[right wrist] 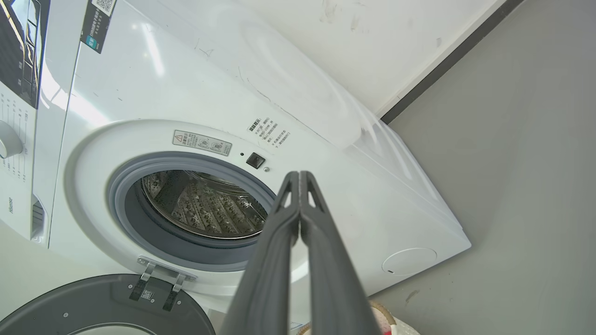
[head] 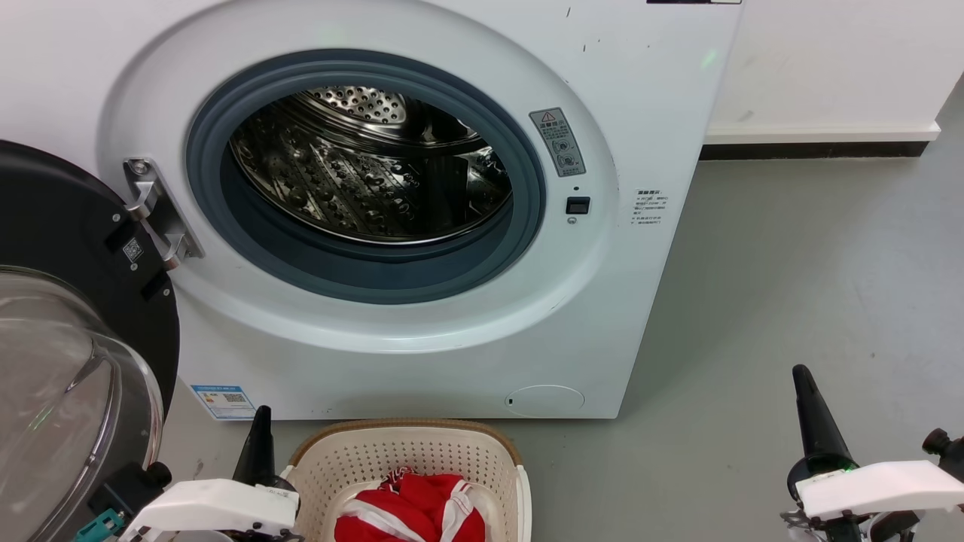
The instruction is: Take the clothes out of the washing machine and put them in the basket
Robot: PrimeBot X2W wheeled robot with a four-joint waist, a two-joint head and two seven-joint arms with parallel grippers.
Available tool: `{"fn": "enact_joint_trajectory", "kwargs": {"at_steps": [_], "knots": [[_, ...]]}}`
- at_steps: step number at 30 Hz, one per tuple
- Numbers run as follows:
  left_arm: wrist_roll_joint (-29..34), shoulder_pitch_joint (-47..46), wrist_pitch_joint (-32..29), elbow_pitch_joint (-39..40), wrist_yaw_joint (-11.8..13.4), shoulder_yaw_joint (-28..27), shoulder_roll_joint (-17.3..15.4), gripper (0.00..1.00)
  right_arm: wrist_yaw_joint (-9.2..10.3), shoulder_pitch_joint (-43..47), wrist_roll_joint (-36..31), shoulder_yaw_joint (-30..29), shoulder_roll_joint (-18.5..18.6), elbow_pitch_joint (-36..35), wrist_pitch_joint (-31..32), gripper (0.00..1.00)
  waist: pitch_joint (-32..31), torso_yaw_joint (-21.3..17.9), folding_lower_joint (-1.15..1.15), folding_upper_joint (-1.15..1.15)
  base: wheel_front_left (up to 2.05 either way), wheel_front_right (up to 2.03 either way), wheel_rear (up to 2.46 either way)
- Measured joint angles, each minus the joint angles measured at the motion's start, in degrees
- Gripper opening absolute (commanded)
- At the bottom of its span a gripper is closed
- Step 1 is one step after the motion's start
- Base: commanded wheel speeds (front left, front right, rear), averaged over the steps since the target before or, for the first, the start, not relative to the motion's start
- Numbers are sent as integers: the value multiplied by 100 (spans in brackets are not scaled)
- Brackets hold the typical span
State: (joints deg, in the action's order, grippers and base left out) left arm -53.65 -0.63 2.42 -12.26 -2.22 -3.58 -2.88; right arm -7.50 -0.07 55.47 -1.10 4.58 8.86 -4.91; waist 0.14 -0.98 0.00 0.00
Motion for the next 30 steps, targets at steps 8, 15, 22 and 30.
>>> {"fn": "enact_joint_trajectory", "kwargs": {"at_steps": [8, 15, 22, 30], "knots": [[-561, -86, -127, -24, -81, -36, 0, 0, 0, -90, 569, -31, 8, 68, 127, 0, 1, 11, 0, 0, 0, 0, 0], [-1007, -137, -232, -47, -133, -68, 0, 0, 0, -133, 1024, -60, 10, 127, 242, 0, 1, 20, 0, 0, 0, 0, 0], [-1429, -201, -328, -65, -186, -100, 0, 0, 0, -222, 1446, -92, 11, 186, 347, 0, 1, 30, 0, 0, 0, 0, 0], [-1893, -247, -435, -88, -241, -137, 0, 0, 1, -271, 1903, -132, 11, 244, 458, 0, 2, 41, 0, 0, 0, 0, 0]]}}
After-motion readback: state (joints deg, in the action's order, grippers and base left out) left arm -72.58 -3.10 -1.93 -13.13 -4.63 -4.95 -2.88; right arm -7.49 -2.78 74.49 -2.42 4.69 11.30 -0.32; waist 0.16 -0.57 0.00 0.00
